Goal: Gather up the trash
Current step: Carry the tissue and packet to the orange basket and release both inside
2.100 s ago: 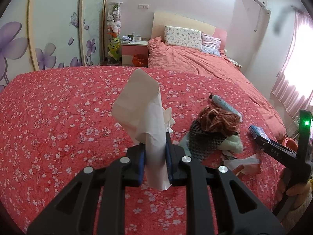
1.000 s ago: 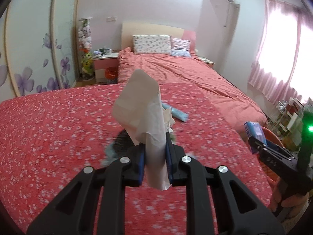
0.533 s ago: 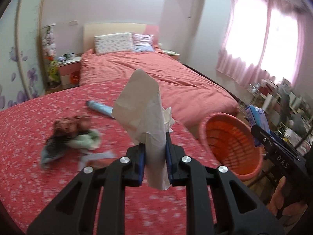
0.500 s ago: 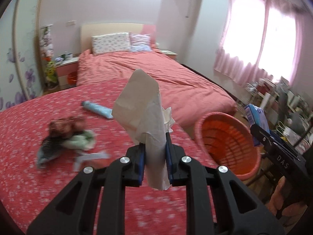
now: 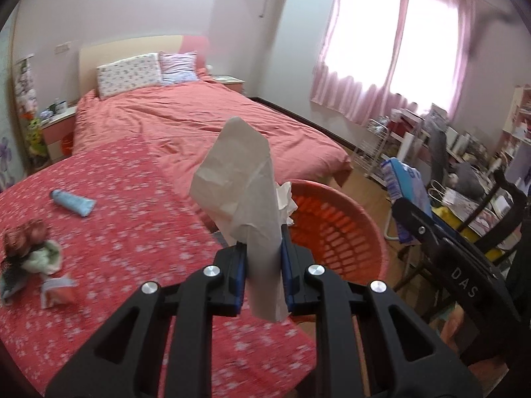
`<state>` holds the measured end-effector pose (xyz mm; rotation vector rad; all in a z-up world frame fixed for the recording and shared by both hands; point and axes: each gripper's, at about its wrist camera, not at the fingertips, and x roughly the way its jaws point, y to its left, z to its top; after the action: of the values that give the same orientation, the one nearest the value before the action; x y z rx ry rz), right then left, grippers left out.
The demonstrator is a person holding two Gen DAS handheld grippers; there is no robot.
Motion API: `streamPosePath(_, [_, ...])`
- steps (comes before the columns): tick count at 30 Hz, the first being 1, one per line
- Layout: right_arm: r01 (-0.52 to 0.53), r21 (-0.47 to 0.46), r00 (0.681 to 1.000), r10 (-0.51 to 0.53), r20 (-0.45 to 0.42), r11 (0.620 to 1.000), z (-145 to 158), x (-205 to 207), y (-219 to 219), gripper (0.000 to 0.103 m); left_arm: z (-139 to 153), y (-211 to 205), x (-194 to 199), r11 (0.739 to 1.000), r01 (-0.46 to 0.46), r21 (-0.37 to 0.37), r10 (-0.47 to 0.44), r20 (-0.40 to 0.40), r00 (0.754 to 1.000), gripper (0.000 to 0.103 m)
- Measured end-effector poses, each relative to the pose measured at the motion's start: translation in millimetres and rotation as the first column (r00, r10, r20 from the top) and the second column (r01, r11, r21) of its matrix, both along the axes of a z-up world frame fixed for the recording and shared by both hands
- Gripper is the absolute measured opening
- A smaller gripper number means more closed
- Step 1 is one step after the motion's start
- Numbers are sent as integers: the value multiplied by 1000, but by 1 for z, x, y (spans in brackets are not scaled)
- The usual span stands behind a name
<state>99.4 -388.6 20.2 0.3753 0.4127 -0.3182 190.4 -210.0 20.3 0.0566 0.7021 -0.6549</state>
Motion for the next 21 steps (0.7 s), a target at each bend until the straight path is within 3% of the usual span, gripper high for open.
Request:
streamPosePath(17, [46,140,999,-50,22,989,-17,0,-42,50,-36,-78,14,992,126,20,-124,-68,990,21])
streamPosePath(21, [37,188,999,-40,13,981,-25,6,-52,51,-49,-87,21,992,116,42,-112,-89,990,39])
